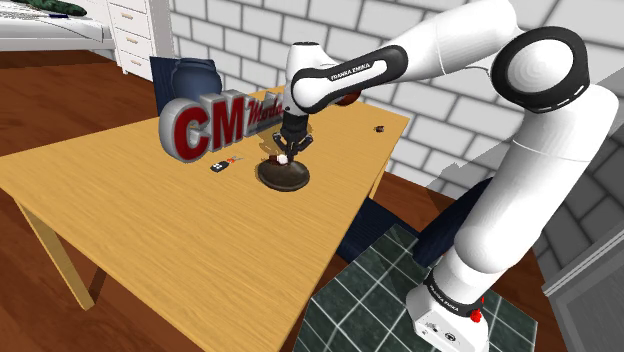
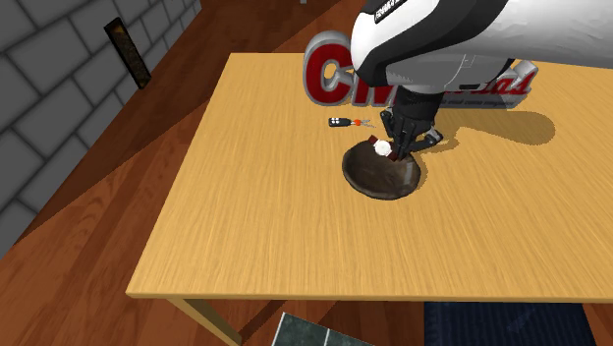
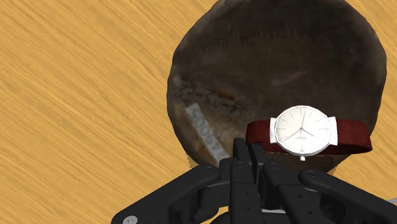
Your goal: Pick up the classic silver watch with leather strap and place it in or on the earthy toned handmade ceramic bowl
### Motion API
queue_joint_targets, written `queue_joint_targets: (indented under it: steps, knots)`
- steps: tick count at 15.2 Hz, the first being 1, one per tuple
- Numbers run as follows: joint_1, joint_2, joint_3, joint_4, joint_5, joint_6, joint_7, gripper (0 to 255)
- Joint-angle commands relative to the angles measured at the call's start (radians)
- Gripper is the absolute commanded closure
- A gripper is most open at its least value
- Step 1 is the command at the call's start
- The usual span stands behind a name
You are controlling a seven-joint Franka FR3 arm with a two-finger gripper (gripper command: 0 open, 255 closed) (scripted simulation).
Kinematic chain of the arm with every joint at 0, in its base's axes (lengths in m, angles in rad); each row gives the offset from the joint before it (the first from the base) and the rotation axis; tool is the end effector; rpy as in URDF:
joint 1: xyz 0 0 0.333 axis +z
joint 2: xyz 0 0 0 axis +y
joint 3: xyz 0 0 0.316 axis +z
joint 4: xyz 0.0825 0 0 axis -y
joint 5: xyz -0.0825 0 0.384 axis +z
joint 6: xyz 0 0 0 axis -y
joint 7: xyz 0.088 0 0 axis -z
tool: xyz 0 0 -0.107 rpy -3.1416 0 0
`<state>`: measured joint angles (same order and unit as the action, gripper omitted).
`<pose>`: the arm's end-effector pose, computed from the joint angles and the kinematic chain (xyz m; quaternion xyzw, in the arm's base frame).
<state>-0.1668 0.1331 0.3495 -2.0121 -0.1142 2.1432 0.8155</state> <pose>0.5704 0.0960 0.3933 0.9587 -0.2831 0.0153 0.0205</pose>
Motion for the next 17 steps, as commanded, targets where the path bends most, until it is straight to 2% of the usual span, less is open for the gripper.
queue_joint_targets:
  steps: [1,6,10,17]
  knots:
    - [0.000,0.000,0.000,0.000,0.000,0.000,0.000,0]
    - [0.000,0.000,0.000,0.000,0.000,0.000,0.000,0]
    - [-0.001,-0.049,0.005,0.072,0.025,-0.117,-0.017,0]
    - [-0.001,-0.049,0.005,0.072,0.025,-0.117,-0.017,0]
